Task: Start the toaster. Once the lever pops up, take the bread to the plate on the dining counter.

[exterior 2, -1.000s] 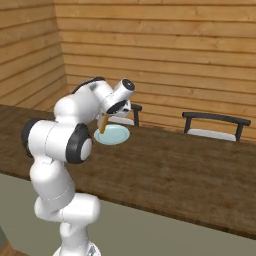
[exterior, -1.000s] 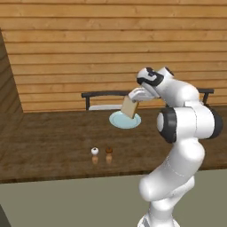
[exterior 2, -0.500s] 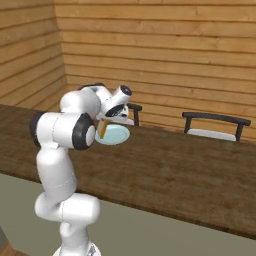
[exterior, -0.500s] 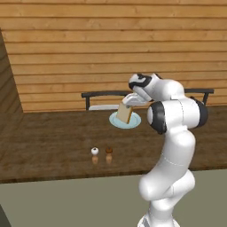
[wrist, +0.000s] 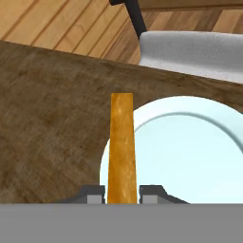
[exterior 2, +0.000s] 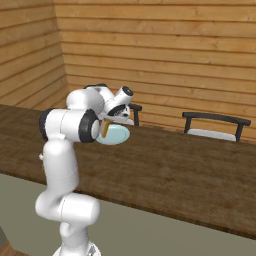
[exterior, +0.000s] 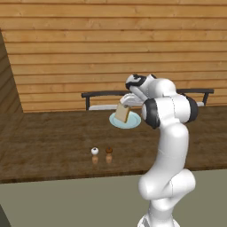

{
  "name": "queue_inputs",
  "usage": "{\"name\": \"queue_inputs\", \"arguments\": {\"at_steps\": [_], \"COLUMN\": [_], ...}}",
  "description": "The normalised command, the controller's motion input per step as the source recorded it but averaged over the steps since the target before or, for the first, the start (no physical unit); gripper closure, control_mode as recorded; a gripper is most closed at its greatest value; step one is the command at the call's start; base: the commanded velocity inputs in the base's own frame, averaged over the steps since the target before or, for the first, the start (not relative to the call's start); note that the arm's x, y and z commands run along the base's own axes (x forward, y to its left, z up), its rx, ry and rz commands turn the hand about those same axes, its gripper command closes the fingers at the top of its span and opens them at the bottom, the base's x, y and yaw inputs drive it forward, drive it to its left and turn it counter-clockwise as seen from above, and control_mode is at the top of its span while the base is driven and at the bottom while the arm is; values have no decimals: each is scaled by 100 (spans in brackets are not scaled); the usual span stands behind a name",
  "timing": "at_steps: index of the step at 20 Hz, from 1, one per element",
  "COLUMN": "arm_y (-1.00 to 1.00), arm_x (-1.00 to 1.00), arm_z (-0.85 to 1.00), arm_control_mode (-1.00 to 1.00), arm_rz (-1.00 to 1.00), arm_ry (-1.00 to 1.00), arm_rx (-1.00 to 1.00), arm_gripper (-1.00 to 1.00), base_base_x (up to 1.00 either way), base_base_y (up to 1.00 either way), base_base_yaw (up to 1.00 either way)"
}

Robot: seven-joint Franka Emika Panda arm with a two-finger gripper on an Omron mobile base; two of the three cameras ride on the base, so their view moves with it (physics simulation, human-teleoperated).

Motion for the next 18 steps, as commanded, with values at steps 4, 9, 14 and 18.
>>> {"name": "queue_inputs", "arguments": {"at_steps": [4, 9, 14, 18], "arm_y": [0, 0, 0, 0], "arm_x": [36, 25, 26, -24], "arm_z": [-26, -40, -40, -23], "arm_control_mode": [-100, -100, -100, -100], "arm_rz": [0, 0, 0, 0], "arm_ry": [0, 0, 0, 0], "arm_rx": [0, 0, 0, 0], "arm_gripper": [100, 100, 100, 100], "base_base_x": [0, 0, 0, 0], "base_base_y": [0, 0, 0, 0], "base_base_yaw": [0, 0, 0, 0]}}
